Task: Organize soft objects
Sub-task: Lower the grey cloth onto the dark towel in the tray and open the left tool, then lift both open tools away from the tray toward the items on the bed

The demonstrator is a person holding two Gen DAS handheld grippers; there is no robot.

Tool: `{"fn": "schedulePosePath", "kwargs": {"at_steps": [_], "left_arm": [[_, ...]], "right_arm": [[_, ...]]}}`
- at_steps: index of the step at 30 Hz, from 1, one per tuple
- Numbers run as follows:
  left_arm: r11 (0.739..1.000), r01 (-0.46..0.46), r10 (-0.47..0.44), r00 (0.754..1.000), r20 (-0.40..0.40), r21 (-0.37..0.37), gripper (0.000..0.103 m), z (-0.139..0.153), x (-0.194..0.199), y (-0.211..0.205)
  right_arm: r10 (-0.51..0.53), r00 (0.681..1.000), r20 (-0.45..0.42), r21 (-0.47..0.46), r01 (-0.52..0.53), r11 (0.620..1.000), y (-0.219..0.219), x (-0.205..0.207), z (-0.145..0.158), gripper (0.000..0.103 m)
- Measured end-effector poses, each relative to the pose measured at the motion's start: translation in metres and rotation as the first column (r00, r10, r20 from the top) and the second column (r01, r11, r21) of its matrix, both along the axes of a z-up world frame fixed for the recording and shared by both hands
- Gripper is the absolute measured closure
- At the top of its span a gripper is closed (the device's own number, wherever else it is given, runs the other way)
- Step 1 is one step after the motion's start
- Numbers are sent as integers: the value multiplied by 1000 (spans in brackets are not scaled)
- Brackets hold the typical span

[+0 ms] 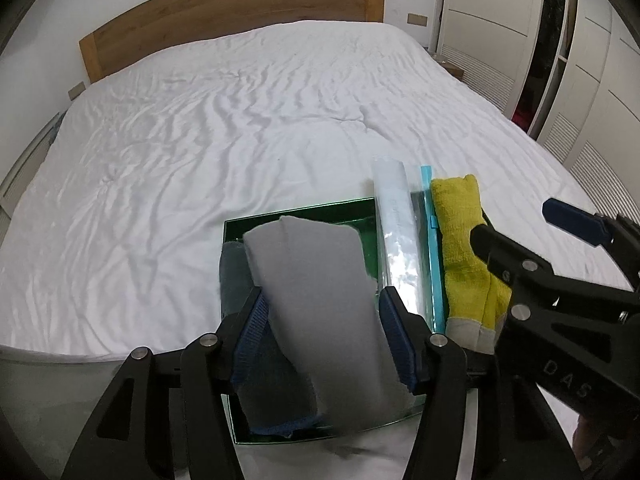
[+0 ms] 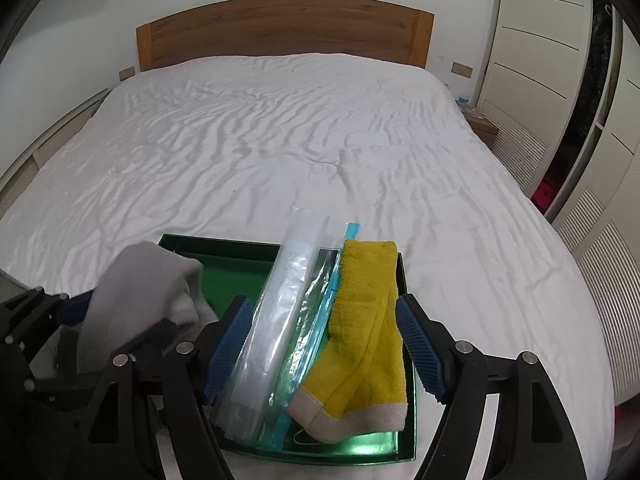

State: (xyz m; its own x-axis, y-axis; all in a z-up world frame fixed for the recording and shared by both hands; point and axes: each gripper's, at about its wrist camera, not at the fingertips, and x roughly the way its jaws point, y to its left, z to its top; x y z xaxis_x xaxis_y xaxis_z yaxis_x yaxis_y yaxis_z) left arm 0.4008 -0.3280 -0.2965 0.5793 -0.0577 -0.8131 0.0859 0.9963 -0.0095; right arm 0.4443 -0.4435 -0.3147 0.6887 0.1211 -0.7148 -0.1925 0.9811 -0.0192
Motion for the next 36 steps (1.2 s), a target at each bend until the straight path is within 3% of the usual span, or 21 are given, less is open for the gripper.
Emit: {"fn": "schedulePosePath", "kwargs": {"at_steps": [15, 28, 36], "left_arm": [[999, -2, 2, 1000, -9, 32, 51, -5, -2, 1], [1000, 6, -7, 1000, -21, -12, 51, -1, -29, -7], [1000, 18, -18, 999, -32, 4, 51, -2, -38, -9]], "right_arm": [[-18, 1000, -19, 33, 19, 999, -5, 6, -13, 28], [-37, 999, -28, -6, 37, 999, -15, -10, -8, 28], [-40, 998, -38, -30, 39, 999, -13, -25, -2, 28]]}}
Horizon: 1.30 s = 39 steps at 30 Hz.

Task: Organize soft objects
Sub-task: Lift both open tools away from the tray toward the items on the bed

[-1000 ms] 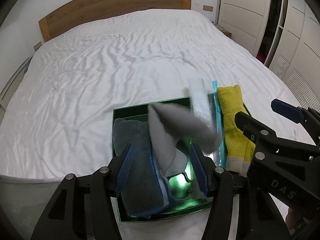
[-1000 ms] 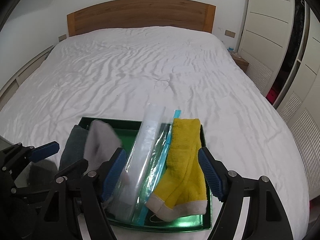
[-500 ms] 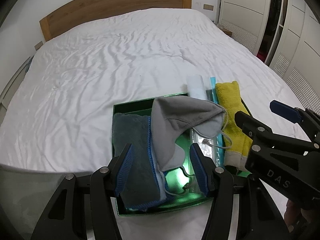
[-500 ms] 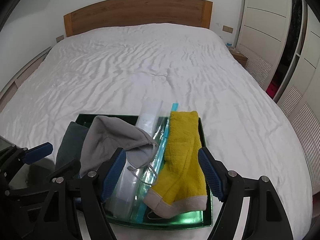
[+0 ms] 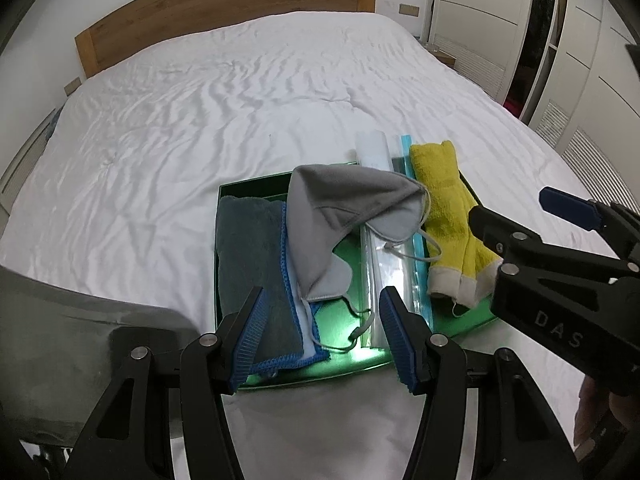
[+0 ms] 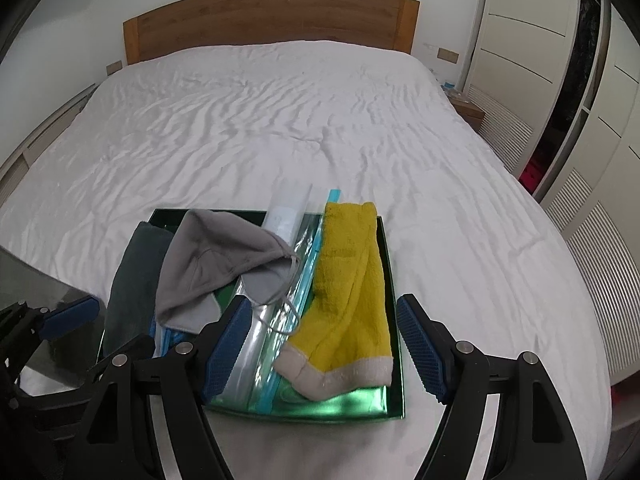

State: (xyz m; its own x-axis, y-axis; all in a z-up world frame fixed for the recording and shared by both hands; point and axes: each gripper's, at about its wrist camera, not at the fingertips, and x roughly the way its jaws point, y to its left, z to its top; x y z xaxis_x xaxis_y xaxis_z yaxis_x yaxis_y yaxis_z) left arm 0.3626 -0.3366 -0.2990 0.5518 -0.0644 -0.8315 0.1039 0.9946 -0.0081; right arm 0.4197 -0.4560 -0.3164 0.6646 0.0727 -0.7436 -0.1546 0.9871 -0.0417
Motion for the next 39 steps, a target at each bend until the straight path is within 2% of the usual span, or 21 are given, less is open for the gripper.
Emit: {"fn": "schedulePosePath", "kwargs": {"at_steps": [11, 18, 24, 30, 35, 39], "left_arm": [[1000, 9, -8, 1000, 25, -18, 51, 8, -7, 0], [994, 85, -84, 996, 6, -62, 51, 13, -49, -17], [976, 199, -203, 978, -42, -91, 51, 12, -110, -20], [967, 239, -249, 961, -124, -92, 51, 16, -158, 11], [972, 216, -228, 962, -149, -91, 51, 26, -180, 53], [975, 207, -217, 966, -139, -86, 51, 30, -195, 84]], "right_arm": [[-21, 1000, 24, -38, 22, 999, 1, -11, 16, 28], [-58, 998, 29, -45, 59, 997, -13, -34, 28, 28], [-70, 997, 13, -58, 71, 996, -19, -78, 29, 28], [-69, 997, -20, -54, 68, 996, -7, -135, 28, 28], [-68, 996, -60, -40, 66, 997, 13, -177, 28, 28], [-65, 994, -93, -26, 62, 998, 34, -206, 28, 28]]}}
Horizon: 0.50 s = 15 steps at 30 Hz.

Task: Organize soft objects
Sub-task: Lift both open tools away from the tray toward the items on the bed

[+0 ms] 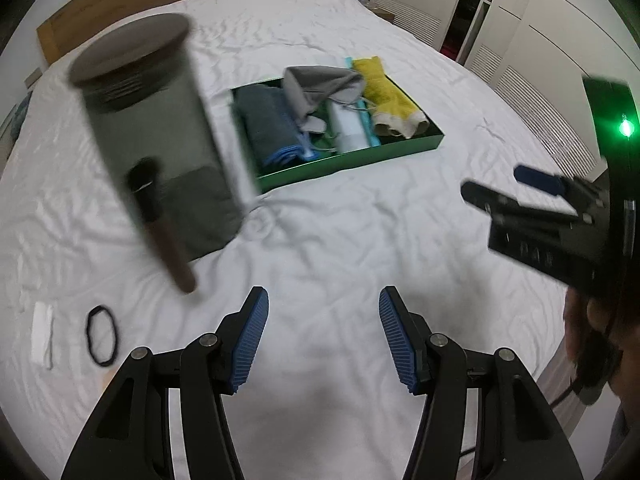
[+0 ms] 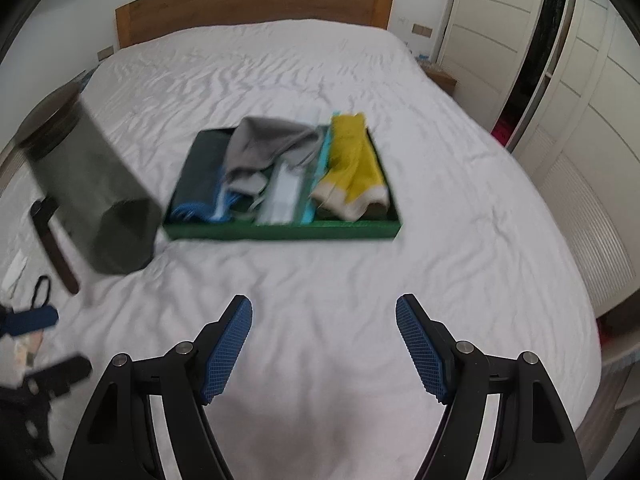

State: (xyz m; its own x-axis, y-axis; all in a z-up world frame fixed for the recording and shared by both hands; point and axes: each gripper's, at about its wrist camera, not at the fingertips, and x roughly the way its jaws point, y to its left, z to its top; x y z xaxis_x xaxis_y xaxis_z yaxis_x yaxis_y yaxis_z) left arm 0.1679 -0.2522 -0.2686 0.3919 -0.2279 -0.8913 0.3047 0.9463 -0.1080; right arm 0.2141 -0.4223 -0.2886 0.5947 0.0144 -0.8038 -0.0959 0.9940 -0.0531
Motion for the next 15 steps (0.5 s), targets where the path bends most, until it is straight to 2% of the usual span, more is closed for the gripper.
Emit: {"fn": "schedulePosePath", "kwargs": {"at_steps": [15], "left_arm": [[1000, -14, 14, 1000, 15, 16, 51, 10, -32, 106]], "right_arm": [[66, 997, -45, 63, -63, 996, 108, -74, 10, 28]]}}
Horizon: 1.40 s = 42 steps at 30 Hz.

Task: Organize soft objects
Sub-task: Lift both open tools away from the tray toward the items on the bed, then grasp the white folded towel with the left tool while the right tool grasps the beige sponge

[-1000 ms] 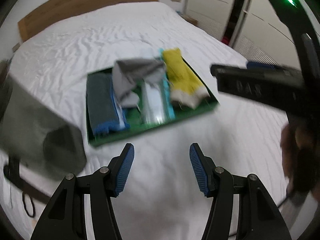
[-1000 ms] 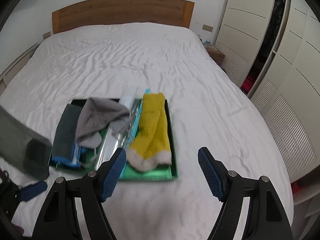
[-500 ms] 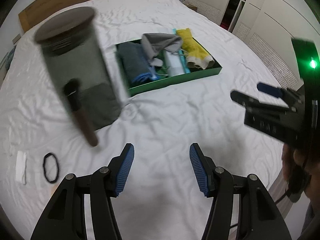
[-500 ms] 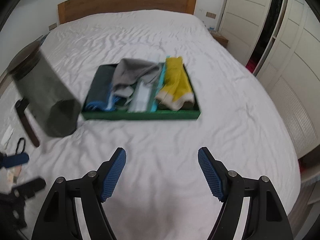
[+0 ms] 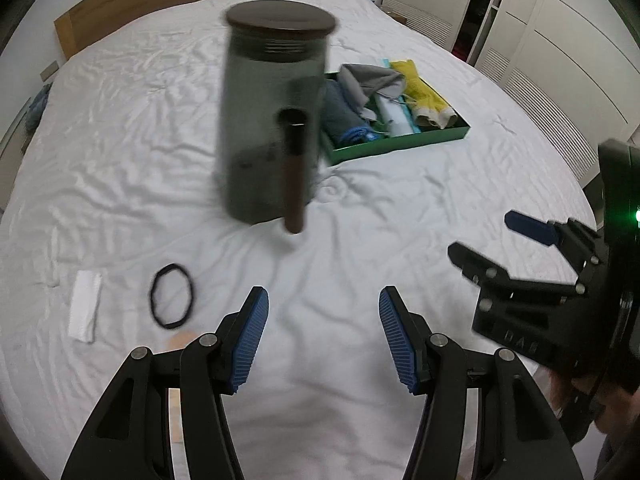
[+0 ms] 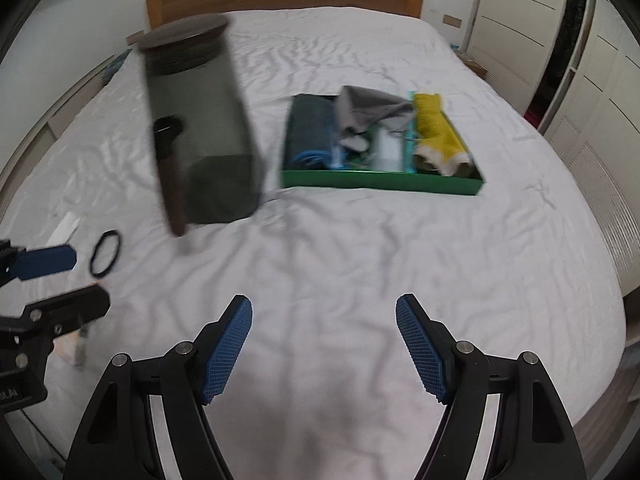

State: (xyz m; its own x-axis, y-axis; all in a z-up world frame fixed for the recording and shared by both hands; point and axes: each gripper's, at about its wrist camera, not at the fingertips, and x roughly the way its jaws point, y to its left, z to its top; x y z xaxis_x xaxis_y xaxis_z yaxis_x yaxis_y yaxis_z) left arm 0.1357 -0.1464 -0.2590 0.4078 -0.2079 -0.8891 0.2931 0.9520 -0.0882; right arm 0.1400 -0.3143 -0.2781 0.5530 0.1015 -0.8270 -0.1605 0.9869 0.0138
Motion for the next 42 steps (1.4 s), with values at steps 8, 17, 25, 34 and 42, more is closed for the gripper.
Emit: {"fn": "schedulePosePath", "kwargs": {"at_steps": [8, 17, 25, 34, 42], "left_arm": [[999, -35, 35, 999, 11, 12, 51, -2, -4, 59], [996, -85, 85, 996, 24, 22, 51, -7, 1, 115], [986, -152, 148, 987, 56, 73, 48, -19, 14, 182], [967, -190, 188, 982, 26, 170, 45, -62, 39, 284], [973, -143, 152, 988, -34, 184, 44, -104, 58, 289]], "right_arm": [[56, 998, -12, 18, -55, 998, 60, -14, 1, 28], [121, 992, -19, 29, -121, 992, 122, -13, -7, 28], [165, 986, -35, 68, -163, 984, 172, -18, -26, 28], [224, 967, -124, 171, -202, 964, 235, -34, -72, 28], [218, 962, -167, 183, -187, 965, 272, -28, -103, 28]]}}
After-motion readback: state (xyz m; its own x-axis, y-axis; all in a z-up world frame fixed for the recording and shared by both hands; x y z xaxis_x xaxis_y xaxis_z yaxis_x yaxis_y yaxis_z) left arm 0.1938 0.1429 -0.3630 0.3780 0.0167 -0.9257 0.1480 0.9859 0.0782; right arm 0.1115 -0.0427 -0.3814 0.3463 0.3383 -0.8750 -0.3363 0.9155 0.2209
